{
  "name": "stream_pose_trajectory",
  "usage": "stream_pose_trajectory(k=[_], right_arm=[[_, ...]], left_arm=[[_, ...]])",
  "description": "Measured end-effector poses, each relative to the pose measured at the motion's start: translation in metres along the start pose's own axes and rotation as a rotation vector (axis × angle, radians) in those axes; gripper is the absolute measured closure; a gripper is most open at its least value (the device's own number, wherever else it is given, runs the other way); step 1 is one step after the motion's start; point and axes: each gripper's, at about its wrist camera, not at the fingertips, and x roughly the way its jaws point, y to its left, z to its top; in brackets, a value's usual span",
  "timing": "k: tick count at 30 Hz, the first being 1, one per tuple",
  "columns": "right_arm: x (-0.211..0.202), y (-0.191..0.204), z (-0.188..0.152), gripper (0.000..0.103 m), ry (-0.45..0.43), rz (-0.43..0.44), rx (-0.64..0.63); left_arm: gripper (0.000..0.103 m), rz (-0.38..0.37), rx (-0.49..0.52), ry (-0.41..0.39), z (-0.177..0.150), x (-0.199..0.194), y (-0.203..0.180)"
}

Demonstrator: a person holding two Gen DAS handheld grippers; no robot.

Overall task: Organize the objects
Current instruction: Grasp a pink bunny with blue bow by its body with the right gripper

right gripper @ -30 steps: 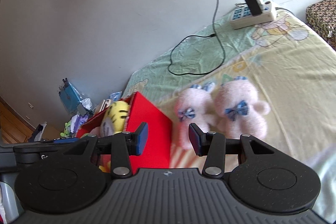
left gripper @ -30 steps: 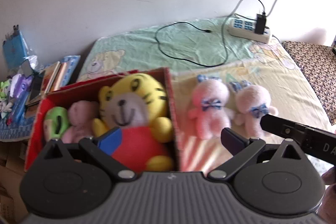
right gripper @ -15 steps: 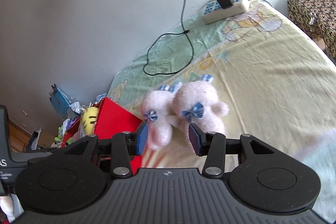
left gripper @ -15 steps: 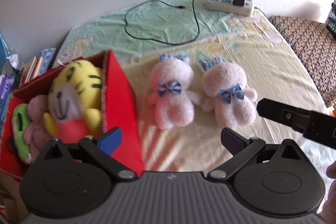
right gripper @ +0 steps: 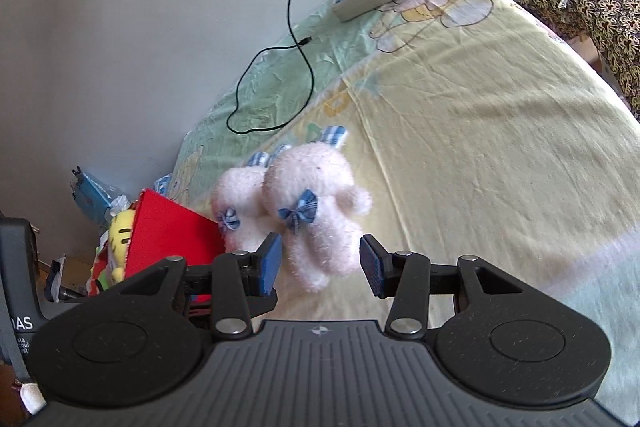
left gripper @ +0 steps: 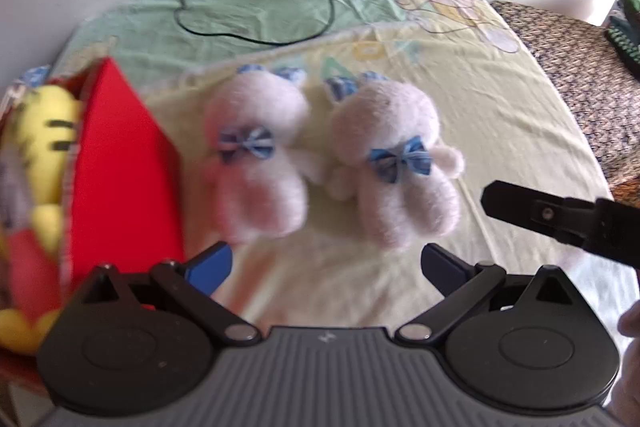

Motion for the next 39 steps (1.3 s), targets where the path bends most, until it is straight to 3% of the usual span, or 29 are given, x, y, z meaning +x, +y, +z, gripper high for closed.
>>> stream_pose_trajectory(k=[13, 18, 26, 29, 30, 39], right_arm=[[0.037, -0.022, 0.029, 0.055, 0.063, 0.03, 0.069], [0.057, -0.022, 0.036, 0.054, 0.099, 0.048, 0.038], [0.083, -0.021, 0.038, 0.047, 0.164, 0.144, 0.039], [0.087, -0.016, 0.036, 0.05, 0.175, 0.168, 0.02], [0.087, -0.015, 0.036, 0.062, 0.188, 0.2, 0.023], [0.073, -0.008, 0.03, 0.065, 0.196, 0.187, 0.01]], left_arm=[[0.004, -0.188, -0.019, -0.05, 0.01, 0.033, -0.008], [0.014, -0.195, -0.012, -0.047, 0.018, 0.048, -0.01], [0.02, -0.186, -0.001, -0.032, 0.025, 0.065, -0.009], [0.022, -0.172, 0.017, -0.036, 0.026, 0.066, -0.01], [0.023, -0.169, 0.023, -0.037, 0.026, 0.065, -0.011], [0.031, -0.189, 0.058, -0.047, 0.018, 0.05, -0.019]])
